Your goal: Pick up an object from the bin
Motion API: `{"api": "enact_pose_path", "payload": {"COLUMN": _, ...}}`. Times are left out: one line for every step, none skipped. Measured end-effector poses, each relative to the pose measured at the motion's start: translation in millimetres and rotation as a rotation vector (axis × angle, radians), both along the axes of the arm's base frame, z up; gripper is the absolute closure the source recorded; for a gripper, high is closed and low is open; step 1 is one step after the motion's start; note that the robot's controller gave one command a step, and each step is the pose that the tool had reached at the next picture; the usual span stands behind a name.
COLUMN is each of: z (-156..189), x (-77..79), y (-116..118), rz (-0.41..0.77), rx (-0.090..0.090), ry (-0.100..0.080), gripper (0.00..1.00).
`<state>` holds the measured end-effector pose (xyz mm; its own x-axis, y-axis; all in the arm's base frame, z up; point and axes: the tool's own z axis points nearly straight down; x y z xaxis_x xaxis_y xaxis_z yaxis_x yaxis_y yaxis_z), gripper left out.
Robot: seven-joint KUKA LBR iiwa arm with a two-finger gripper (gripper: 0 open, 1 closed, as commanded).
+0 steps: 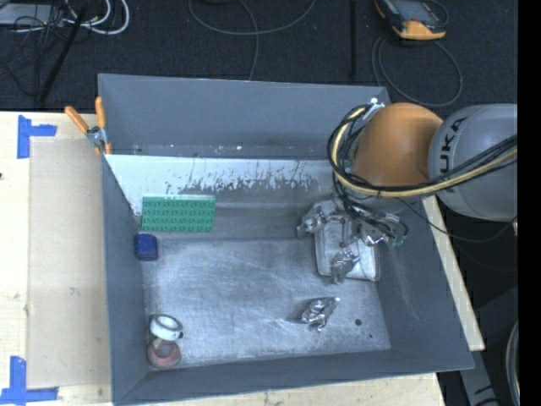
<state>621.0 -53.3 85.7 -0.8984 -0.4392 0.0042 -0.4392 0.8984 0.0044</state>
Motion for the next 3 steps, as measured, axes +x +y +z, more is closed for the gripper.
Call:
{"api": "enact_pose_path", "payload": {"z": 26, "x": -1.2, "y": -20, "rz": 0.023, "rx": 0.003, "ry": -0.008, "gripper": 0.00}}
{"api": "enact_pose_path", "payload": {"z": 19, "x": -4.3, "y": 12, "rz": 0.266, "rx": 0.000, "ry": -0.003, "gripper": 0.00}}
{"api": "enact_pose_path", "payload": {"z": 5, "x": -0.6, "y": 4, "rz": 0.338, "rx": 0.005, "ry": 0.002, "gripper": 0.00}}
